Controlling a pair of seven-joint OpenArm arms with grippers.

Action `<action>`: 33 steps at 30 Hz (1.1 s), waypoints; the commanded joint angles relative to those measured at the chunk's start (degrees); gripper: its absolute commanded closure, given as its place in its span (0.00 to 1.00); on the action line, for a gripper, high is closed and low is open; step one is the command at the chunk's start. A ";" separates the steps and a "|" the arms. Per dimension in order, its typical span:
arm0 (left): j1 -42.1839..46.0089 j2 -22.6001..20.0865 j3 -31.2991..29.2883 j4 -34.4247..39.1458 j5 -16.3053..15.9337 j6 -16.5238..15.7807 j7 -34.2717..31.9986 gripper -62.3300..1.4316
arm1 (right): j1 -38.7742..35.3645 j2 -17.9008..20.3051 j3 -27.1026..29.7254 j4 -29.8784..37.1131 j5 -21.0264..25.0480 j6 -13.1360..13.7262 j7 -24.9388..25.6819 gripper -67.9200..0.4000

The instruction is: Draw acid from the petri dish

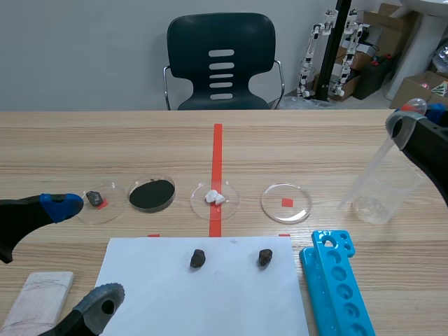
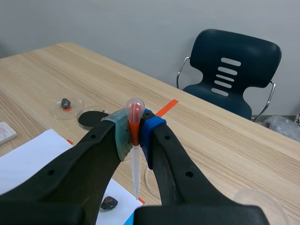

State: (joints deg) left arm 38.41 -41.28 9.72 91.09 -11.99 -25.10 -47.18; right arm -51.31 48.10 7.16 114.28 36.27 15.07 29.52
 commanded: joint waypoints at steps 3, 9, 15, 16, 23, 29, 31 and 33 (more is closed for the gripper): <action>0.13 0.28 -0.15 0.68 -0.59 0.28 -0.55 0.00 | 0.68 0.15 0.66 0.55 0.39 0.00 1.05 0.98; 0.13 0.28 -0.15 0.68 -0.59 0.31 0.66 0.00 | 0.68 0.15 0.66 0.55 0.39 0.00 1.05 0.98; 0.11 0.28 -0.15 0.68 -0.59 0.44 0.66 0.00 | 0.68 0.15 0.66 0.55 0.39 0.00 1.09 0.98; 0.11 0.28 -0.15 0.68 -0.59 0.46 0.66 0.00 | 0.68 0.15 0.66 0.55 0.39 0.00 1.29 0.98; 0.11 0.28 -0.15 0.68 -0.59 0.48 0.63 0.00 | 0.68 0.15 0.66 0.55 0.39 0.00 1.49 0.98; 0.11 0.28 -0.15 0.68 -0.59 0.50 0.63 0.00 | 0.70 0.15 0.66 0.55 0.39 -0.02 1.49 0.98; 0.11 0.28 -0.15 0.68 -0.59 0.50 0.61 0.00 | 0.92 0.15 0.66 0.55 0.39 -0.02 1.44 0.98; 0.11 0.28 -0.15 0.68 -0.59 0.50 0.63 0.00 | 1.70 0.13 0.66 0.55 0.39 -0.02 1.18 0.99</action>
State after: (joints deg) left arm 38.41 -41.28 9.72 91.09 -12.01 -24.62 -45.65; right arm -51.09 48.10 7.16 114.28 36.25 15.09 29.85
